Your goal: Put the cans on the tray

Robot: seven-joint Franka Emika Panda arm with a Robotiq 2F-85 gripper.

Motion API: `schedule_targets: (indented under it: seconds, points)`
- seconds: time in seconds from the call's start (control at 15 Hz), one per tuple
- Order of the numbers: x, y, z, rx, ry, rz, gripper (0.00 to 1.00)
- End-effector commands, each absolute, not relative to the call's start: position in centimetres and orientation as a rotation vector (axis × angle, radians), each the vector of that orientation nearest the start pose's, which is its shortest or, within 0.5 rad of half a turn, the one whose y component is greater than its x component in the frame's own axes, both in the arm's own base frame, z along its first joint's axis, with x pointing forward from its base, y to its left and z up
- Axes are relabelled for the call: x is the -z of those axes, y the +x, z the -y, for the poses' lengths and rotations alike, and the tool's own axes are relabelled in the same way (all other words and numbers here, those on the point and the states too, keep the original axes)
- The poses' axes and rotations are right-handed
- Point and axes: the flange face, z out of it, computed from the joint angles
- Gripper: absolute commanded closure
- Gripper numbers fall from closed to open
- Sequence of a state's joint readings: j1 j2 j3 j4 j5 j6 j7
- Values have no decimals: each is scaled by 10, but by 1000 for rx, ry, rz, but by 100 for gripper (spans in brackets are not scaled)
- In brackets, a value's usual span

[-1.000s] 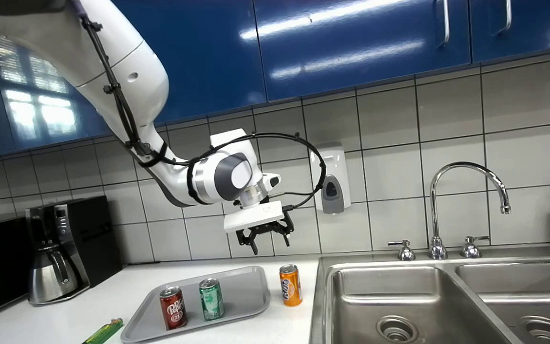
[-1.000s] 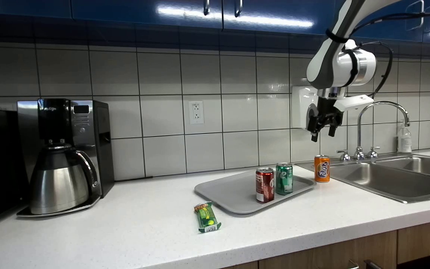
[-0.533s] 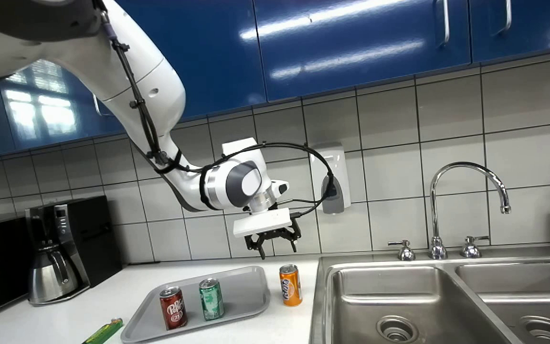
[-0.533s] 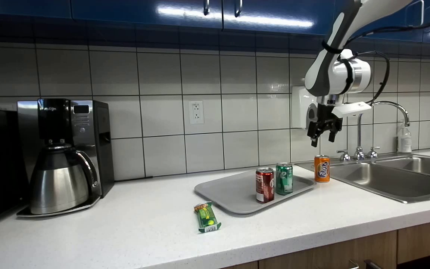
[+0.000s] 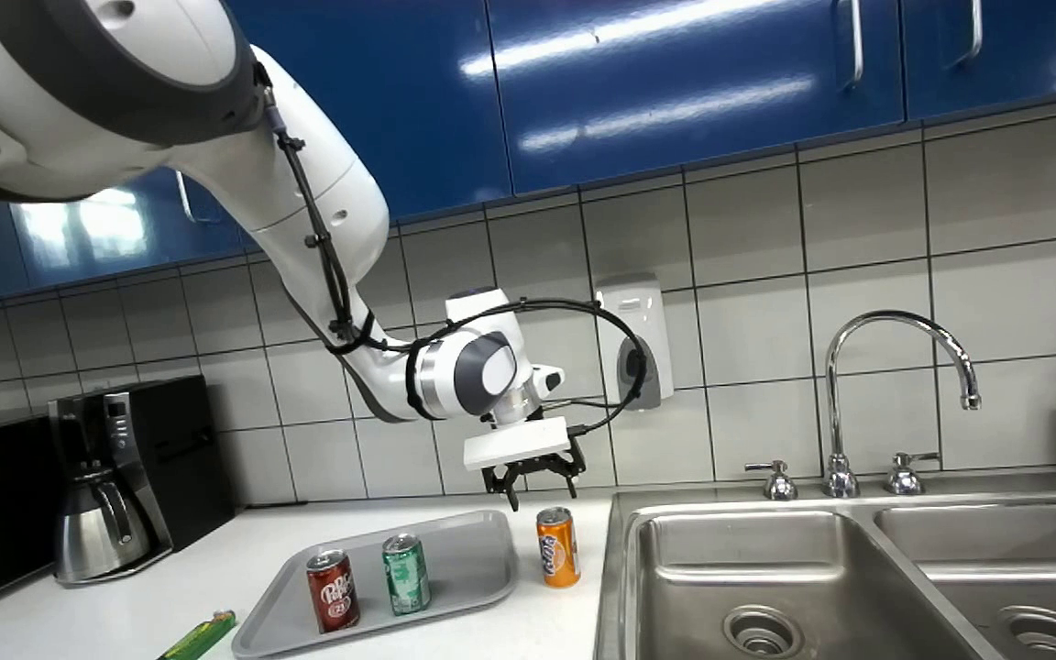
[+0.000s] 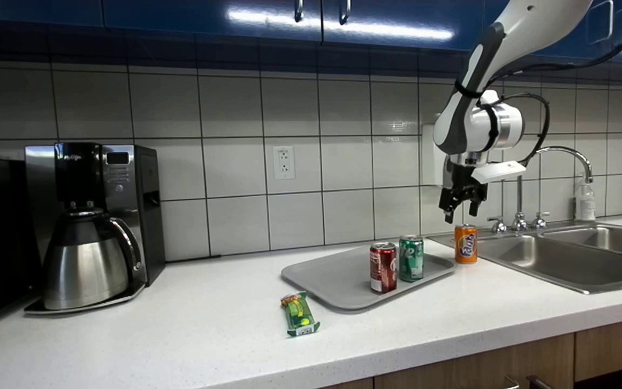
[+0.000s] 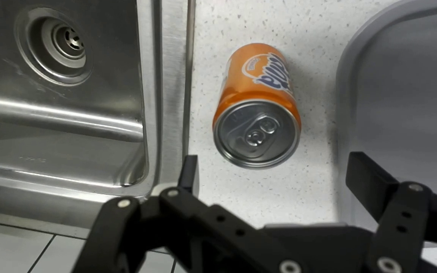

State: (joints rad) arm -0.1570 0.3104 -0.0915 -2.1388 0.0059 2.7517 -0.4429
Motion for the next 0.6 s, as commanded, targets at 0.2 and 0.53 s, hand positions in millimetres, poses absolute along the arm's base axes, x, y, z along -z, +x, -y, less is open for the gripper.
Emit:
schedule_targets:
  seconds: [0.2, 0.53]
  points:
    - [-268, 603, 158, 394, -3222, 323, 0]
    - [-245, 608, 160, 334, -3233, 333, 0]
